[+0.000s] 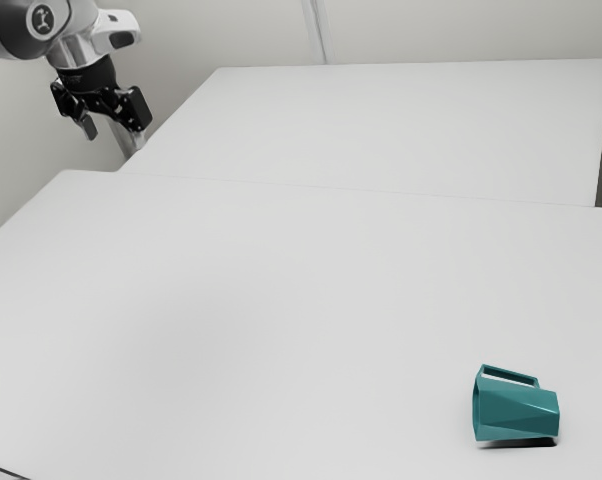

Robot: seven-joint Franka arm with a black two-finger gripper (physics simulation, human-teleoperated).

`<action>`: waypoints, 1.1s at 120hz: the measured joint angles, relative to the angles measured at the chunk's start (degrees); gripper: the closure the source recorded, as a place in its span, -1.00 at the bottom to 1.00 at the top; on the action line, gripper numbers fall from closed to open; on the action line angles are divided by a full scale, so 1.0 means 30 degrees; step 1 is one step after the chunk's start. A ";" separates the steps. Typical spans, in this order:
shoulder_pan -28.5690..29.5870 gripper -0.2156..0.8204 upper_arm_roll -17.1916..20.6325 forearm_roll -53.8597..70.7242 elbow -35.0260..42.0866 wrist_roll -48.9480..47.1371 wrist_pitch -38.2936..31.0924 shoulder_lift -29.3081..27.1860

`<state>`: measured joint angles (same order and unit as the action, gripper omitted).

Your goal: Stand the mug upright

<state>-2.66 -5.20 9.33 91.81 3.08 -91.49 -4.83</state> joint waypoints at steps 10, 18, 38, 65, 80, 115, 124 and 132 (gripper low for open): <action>-0.0028 -0.58 0.0026 -0.0002 0.0444 0.0133 -0.0050 -0.0287; 0.0098 -0.58 0.0055 -0.0002 0.0581 0.0226 -0.0076 -0.0373; -0.0168 -0.58 0.0216 -0.0079 0.0761 0.0420 -0.0289 -0.0384; -0.1046 -0.58 0.0246 -0.3642 0.2344 0.0413 -0.1060 -0.0242; -0.1655 -0.58 0.0305 -0.7132 0.4521 -0.0061 -0.1712 -0.0090; -0.4133 -0.58 0.1672 -1.2569 0.6407 -0.0950 -0.4206 0.2594; -0.4919 -0.58 0.1732 -1.3846 0.6653 -0.1118 -0.4738 0.3272; -0.5281 -0.58 0.1755 -1.5213 0.6849 -0.1249 -0.5183 0.4015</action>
<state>-18.50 0.07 -36.31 112.35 -0.67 -107.04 7.22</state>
